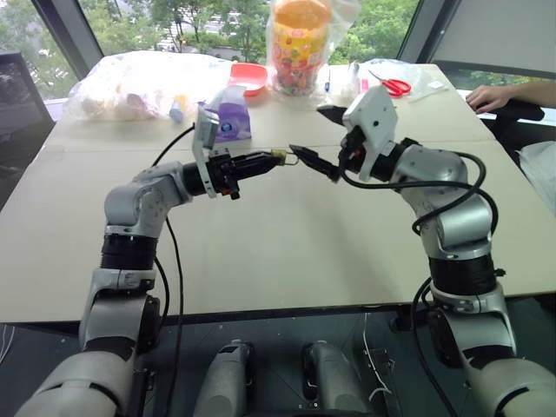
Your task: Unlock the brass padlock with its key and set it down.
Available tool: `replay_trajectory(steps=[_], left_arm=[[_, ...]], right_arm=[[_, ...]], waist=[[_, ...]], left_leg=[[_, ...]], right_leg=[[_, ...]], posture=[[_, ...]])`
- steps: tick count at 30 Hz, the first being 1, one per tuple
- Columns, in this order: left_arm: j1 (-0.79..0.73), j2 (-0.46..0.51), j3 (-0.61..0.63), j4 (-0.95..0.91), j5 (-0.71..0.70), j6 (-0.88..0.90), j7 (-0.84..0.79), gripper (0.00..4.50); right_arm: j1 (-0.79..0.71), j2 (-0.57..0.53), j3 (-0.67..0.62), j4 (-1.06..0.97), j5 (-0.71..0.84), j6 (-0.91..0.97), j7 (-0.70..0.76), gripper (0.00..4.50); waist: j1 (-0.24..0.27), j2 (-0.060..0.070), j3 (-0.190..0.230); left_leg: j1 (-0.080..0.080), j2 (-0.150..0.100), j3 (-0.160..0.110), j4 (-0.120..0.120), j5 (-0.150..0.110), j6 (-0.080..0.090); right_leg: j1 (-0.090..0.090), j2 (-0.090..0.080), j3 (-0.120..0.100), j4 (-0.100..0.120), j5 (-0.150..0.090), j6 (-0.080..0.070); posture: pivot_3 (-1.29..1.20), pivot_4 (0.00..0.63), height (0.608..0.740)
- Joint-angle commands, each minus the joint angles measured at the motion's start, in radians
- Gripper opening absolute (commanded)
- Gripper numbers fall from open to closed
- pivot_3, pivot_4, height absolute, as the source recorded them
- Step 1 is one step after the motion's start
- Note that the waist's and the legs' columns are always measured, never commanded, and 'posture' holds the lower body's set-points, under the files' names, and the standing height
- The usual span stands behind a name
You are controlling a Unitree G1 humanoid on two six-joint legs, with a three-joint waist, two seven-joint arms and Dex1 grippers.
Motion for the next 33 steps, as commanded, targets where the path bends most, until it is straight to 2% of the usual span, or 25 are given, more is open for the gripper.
replay_trajectory(steps=[1,16,22,29,33], left_arm=[[0.002,0.019,0.028,-0.065,-0.045,0.017,-0.007,0.0],[0.019,0.049,0.039,-0.117,-0.081,0.034,0.002,0.0],[0.019,0.032,0.018,-0.078,-0.059,0.011,0.0,0.0],[-0.006,-0.063,-0.006,0.021,-0.047,0.023,0.042,0.0],[-0.002,-0.153,-0.062,0.115,0.007,0.046,0.127,0.0]], right_arm=[[-0.004,-0.011,0.002,0.007,0.002,-0.036,-0.002,4.15],[0.019,-0.031,0.062,0.024,0.017,-0.046,0.06,4.15],[0.071,-0.119,0.029,0.045,-0.003,-0.055,0.078,4.15],[0.173,-0.229,0.001,-0.075,0.067,0.056,0.138,4.15],[0.223,-0.288,-0.014,-0.176,0.109,0.149,0.161,4.15]], waist=[[0.0,0.0,0.0],[0.0,0.0,0.0],[0.005,0.0,0.0],[0.004,0.0,0.0],[0.005,0.0,0.0]], left_leg=[[0.0,0.0,0.0,0.0,0.0,0.0],[0.0,0.0,0.0,0.0,0.0,0.0],[0.0,0.0,0.0,0.0,0.0,0.0],[0.0,-0.001,0.0,0.0,0.0,0.0],[0.0,-0.001,0.0,0.001,0.0,0.0]], right_leg=[[0.0,0.0,0.0,0.0,0.0,0.0],[0.0,0.0,0.0,0.0,0.0,0.0],[0.001,0.0,0.0,-0.001,0.0,0.0],[0.001,0.0,0.0,-0.002,0.0,0.0],[0.001,0.0,0.0,-0.002,0.0,0.0]], posture=[[0.0,0.15,0.74],[0.0,0.15,0.74],[0.0,0.15,0.74],[0.0,0.15,0.74],[0.0,0.15,0.74]])
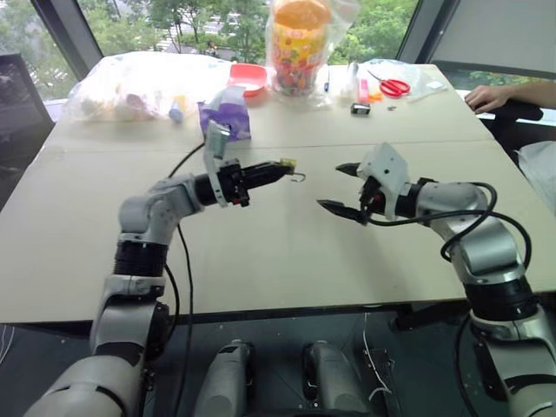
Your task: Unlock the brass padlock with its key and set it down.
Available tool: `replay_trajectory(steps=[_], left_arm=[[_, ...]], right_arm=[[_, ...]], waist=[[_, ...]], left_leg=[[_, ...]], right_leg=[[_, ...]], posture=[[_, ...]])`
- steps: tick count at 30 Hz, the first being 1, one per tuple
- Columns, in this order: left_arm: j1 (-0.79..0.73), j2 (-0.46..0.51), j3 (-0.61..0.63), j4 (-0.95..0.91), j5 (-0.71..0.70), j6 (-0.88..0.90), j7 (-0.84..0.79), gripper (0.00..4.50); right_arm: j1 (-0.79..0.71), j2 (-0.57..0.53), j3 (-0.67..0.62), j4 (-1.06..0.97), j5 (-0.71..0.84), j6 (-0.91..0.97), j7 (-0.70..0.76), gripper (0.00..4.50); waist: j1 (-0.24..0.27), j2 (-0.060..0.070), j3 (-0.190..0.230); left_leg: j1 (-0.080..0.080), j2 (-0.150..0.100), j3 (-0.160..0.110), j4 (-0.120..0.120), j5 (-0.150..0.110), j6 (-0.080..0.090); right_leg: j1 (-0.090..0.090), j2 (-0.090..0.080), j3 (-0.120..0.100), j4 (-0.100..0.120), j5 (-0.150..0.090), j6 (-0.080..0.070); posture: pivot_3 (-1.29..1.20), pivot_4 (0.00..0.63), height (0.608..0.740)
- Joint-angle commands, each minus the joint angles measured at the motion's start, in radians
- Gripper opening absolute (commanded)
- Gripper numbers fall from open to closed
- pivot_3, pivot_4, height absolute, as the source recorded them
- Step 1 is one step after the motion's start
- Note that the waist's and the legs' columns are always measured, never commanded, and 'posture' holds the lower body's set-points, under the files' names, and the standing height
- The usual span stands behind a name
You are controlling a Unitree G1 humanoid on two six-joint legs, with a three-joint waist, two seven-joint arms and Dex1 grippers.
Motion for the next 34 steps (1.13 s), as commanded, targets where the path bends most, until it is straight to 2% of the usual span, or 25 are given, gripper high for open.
replay_trajectory(steps=[1,4,7,12,14,19,21,24,29,34], left_arm=[[-0.01,-0.065,-0.045,0.082,0.054,0.012,0.071,0.0],[-0.029,-0.118,-0.038,0.192,0.071,0.028,0.112,0.0],[-0.098,-0.167,0.002,0.386,0.105,0.049,0.231,0.0],[-0.165,-0.171,0.059,0.545,0.124,0.027,0.287,0.0],[-0.179,-0.167,0.079,0.579,0.128,0.026,0.295,1.04],[-0.179,-0.151,0.074,0.572,0.153,0.056,0.274,3.14],[-0.165,-0.139,0.049,0.544,0.186,0.053,0.289,3.95],[-0.125,-0.095,0.051,0.422,0.184,0.071,0.283,3.95],[0.014,0.044,0.097,0.063,0.129,0.109,0.264,3.95],[0.15,0.128,0.128,-0.246,0.079,0.141,0.28,3.95]], right_arm=[[0.031,-0.058,-0.031,-0.131,0.05,0.072,0.024,4.15],[0.052,-0.096,-0.018,-0.196,0.067,0.117,0.033,4.15],[0.083,-0.118,-0.014,-0.253,0.093,0.164,0.037,4.15],[0.112,-0.125,-0.008,-0.276,0.096,0.189,0.011,4.15],[0.119,-0.125,-0.003,-0.281,0.096,0.19,0.005,4.2],[0.124,-0.115,0.006,-0.281,0.103,0.191,-0.011,4.2],[0.126,-0.11,0.006,-0.273,0.104,0.193,-0.019,4.2],[0.129,-0.11,-0.003,-0.252,0.094,0.194,-0.04,4.2],[0.152,-0.079,-0.067,-0.216,0.119,0.222,-0.098,4.2],[0.18,-0.012,-0.131,-0.173,0.151,0.251,-0.169,4.2]], waist=[[0.002,0.0,0.0],[0.006,-0.001,0.0],[0.014,-0.001,0.0],[0.02,-0.001,0.0],[0.02,-0.001,0.0],[0.02,-0.001,0.0],[0.02,-0.001,0.0],[0.014,-0.001,0.0],[-0.006,-0.001,0.0],[0.006,-0.001,0.0]], left_leg=[[0.0,0.0,0.0,0.0,0.0,0.0],[0.0,0.0,0.0,0.0,0.0,0.0],[0.0,0.001,0.0,0.001,0.0,0.0],[-0.001,0.001,0.0,0.004,-0.001,0.001],[-0.001,0.001,0.0,0.005,-0.002,0.002],[-0.001,0.001,0.0,0.006,-0.002,0.003],[0.0,0.002,0.0,0.008,-0.002,0.003],[0.0,0.004,0.0,0.009,-0.002,0.003],[0.0,0.007,0.0,0.007,-0.003,0.002],[-0.001,0.007,0.001,0.004,-0.003,0.001]], right_leg=[[0.0,0.0,0.0,0.0,0.0,0.0],[0.0,0.0,0.0,0.0,0.0,0.0],[0.0,0.0,0.0,0.0,0.0,0.0],[0.0,0.0,-0.001,0.0,0.0,0.0],[0.0,0.0,-0.001,-0.001,0.0,0.0],[0.001,-0.001,-0.001,-0.001,-0.001,-0.001],[0.002,-0.001,-0.001,-0.001,-0.002,-0.003],[0.003,-0.002,-0.001,-0.001,-0.001,-0.006],[0.001,-0.001,0.001,-0.001,0.0,-0.007],[-0.001,-0.003,0.001,-0.002,0.0,-0.007]], posture=[[0.0,0.15,0.74],[0.0,0.15,0.74],[0.0,0.15,0.74],[0.0,0.15,0.74],[0.0,0.15,0.74],[0.0,0.15,0.74],[0.0,0.15,0.74],[0.0,0.15,0.74],[0.0,0.15,0.74],[0.0,0.15,0.74]])
